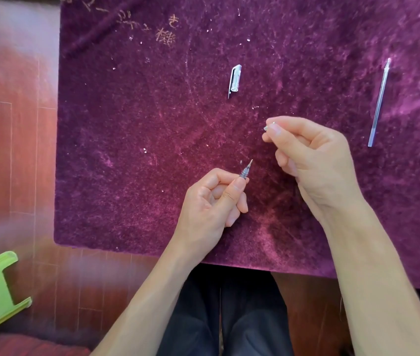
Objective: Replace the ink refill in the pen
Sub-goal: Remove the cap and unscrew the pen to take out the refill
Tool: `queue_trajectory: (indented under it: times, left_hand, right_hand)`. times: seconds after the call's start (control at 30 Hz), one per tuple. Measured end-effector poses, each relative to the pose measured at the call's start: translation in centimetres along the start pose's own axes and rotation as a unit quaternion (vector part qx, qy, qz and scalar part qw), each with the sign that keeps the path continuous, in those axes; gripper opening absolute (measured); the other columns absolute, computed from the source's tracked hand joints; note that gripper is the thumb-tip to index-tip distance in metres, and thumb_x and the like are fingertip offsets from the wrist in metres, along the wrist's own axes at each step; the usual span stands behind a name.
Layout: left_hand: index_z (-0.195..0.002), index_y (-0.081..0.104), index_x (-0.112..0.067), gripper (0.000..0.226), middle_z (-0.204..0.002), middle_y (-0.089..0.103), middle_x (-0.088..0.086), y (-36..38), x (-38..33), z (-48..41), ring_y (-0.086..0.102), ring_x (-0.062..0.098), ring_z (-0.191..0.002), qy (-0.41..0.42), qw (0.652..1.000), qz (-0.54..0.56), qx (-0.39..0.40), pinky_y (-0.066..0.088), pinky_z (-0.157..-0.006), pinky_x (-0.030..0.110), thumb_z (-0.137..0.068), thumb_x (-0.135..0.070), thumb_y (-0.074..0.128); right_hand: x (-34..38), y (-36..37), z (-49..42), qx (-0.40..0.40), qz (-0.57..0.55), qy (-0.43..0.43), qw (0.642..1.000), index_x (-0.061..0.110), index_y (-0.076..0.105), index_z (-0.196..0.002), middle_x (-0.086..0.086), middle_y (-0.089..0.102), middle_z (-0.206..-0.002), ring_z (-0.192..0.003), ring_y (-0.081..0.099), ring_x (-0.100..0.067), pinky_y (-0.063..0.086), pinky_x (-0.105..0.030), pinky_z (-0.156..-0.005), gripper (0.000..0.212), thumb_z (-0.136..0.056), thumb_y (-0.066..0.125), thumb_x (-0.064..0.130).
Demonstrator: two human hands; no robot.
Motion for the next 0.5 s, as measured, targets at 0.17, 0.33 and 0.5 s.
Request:
queue_trajectory:
  times: [0.17,0.33,0.5]
  left_hand:
    - [-0.099,0.067,-0.003,0.019,-0.065,0.066,-0.002,-0.1,0.0,-0.1,0.047,0.003,-0.044,-0.005,1.0,0.0,-0.007,0.04,-0.048,0.019,-0.103,-0.021,0.06]
    - [-0.098,0.068,-0.005,0.026,-0.064,0.067,-0.003,-0.1,0.0,-0.1,0.047,0.002,-0.044,-0.012,1.0,0.013,-0.007,0.041,-0.049,0.019,-0.098,-0.031,0.062]
    - [-0.098,0.067,-0.005,0.03,-0.066,0.067,0.0,0.0,-0.2,-0.1,0.047,0.003,-0.044,-0.02,0.999,0.027,-0.009,0.041,-0.049,0.019,-0.096,-0.034,0.063]
  right_hand:
    - [2.0,0.9,-2.6,-0.067,0.104,-0.083,0.989,0.022,0.084,-0.106,0.009,0.078,-0.08,-0.058,0.061,0.002,0.049,-0.01,-0.06,0.012,-0.095,0.079,0.025]
    - [3.3,2.2,-4.4,-0.088,0.224,-0.153,0.958,0.024,0.083,-0.106,0.01,0.075,-0.088,-0.057,0.058,0.003,0.046,-0.007,-0.064,0.012,-0.096,0.077,0.024]
    - [3.7,3.2,-5.5,-0.086,0.29,-0.184,0.935,0.028,0.083,-0.106,0.01,0.067,-0.086,-0.055,0.051,-0.004,0.043,-0.005,-0.063,0.012,-0.096,0.078,0.026]
Point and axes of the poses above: each hand's wrist, its own z-axis away from the middle knuckle, its own y-axis out of the palm, x = y × z, the point moved 4 cm from there along -z, towards the middle knuckle
